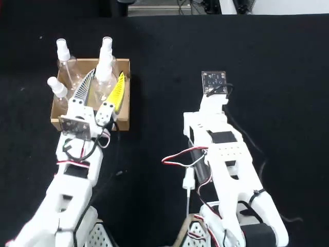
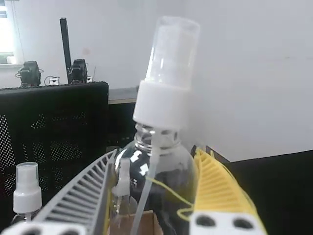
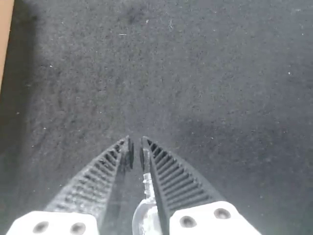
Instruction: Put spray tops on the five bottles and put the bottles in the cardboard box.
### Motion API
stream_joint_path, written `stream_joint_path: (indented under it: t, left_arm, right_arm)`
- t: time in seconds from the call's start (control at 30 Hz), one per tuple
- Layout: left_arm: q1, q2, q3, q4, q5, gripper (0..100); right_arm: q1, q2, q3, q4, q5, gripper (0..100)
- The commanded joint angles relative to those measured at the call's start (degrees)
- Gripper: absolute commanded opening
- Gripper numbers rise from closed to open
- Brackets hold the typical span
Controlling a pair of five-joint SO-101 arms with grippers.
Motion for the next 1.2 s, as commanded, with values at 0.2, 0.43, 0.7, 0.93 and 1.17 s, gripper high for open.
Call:
stream_joint_path:
  t: [0.2, 0.43, 0.7, 0.93, 1.17]
  left_arm:
    - [-2.3, 33.6, -12.6, -22.9, 0.8, 3]
    - [-3.9, 47.5, -19.2, -29.3, 0.8, 3]
    - [-3.9, 56.5, -26.5, -29.3, 0.8, 3]
    - [-3.7, 64.0, -30.8, -29.3, 4.2, 3]
    - [-4.2, 69.0, -34.9, -29.3, 8.8, 3]
  right_arm:
    - [0.9, -1.8, -2.6, -1.7, 0.5, 1.1]
    - [0.9, -1.8, -2.6, -1.5, 0.5, 1.1]
    - [0.8, -1.8, -2.7, -1.5, 0.5, 1.1]
    - [0.8, -1.8, -2.8, -1.4, 0.5, 1.1]
    - [0.8, -1.8, -2.8, -1.4, 0.5, 1.1]
